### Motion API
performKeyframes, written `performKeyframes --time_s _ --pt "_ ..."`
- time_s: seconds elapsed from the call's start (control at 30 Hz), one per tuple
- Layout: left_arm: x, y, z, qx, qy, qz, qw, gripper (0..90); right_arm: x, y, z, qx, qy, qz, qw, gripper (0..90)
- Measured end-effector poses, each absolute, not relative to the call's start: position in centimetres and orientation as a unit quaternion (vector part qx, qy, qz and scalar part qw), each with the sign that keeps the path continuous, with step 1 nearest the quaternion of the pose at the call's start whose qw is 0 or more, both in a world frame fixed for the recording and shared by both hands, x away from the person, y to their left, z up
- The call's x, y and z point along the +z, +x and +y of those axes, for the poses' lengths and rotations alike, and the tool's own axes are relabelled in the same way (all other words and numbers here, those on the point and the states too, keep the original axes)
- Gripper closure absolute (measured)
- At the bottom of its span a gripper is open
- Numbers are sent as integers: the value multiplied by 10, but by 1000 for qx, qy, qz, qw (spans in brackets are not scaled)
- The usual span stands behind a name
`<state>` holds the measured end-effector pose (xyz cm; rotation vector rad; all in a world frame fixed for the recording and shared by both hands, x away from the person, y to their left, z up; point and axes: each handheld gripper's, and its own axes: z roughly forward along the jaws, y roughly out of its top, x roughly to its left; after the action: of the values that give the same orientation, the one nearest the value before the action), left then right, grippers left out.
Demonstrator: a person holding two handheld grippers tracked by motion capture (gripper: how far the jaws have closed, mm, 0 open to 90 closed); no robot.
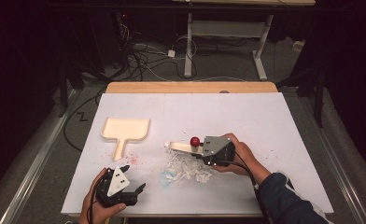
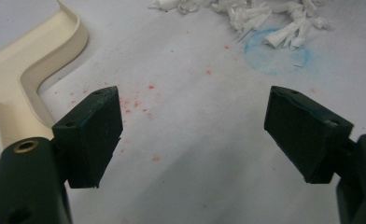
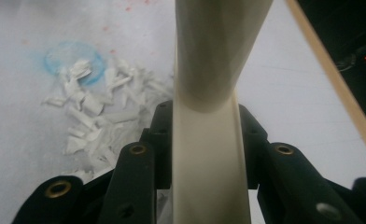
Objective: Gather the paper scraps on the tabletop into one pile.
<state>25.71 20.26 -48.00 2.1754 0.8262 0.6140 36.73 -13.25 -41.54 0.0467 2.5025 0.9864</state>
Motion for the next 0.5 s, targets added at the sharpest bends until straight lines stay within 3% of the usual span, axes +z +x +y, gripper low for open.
performKeyframes --time_s 0.33,0.5 --pt "-480 260 200 237 847 313 360 181 -400 387 -170 380 130 886 232 681" --pt "-481 259 200 233 846 316 361 182 -405 400 -182 323 203 885 268 681"
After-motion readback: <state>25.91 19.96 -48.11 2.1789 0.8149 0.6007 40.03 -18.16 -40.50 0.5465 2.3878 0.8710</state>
